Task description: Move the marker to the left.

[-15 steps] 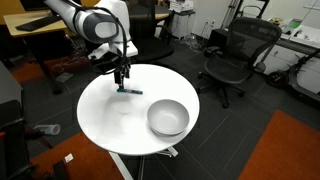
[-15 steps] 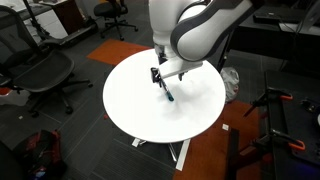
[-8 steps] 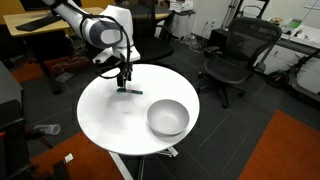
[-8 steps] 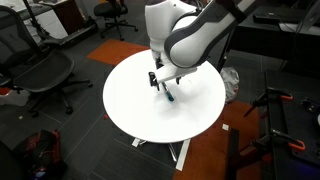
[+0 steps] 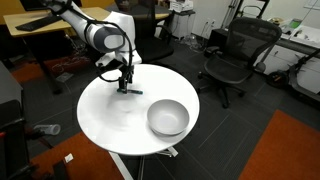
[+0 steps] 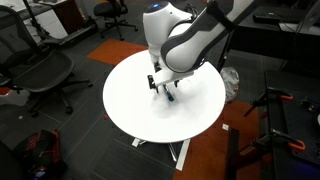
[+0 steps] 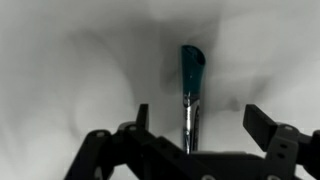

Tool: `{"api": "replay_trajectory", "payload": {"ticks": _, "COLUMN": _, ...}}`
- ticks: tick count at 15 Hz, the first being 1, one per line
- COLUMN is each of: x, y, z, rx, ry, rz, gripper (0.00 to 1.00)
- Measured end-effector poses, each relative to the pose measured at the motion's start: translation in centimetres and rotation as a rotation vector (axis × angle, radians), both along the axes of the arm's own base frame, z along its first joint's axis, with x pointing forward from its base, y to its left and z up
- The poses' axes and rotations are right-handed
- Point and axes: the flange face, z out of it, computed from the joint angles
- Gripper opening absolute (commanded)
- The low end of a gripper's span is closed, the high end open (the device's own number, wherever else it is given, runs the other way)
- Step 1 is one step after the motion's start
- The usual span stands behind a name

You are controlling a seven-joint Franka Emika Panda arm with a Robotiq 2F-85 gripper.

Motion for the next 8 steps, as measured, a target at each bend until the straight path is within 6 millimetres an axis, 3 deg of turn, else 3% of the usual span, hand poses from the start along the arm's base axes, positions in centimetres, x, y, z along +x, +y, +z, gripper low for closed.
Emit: {"api": "replay_trajectory", "payload": {"ticks": 8, "x": 0.41, "y": -0.05, "z": -0.81, "rx": 0.000, "ry": 0.002, "rz": -0.002, "gripper": 0.05}}
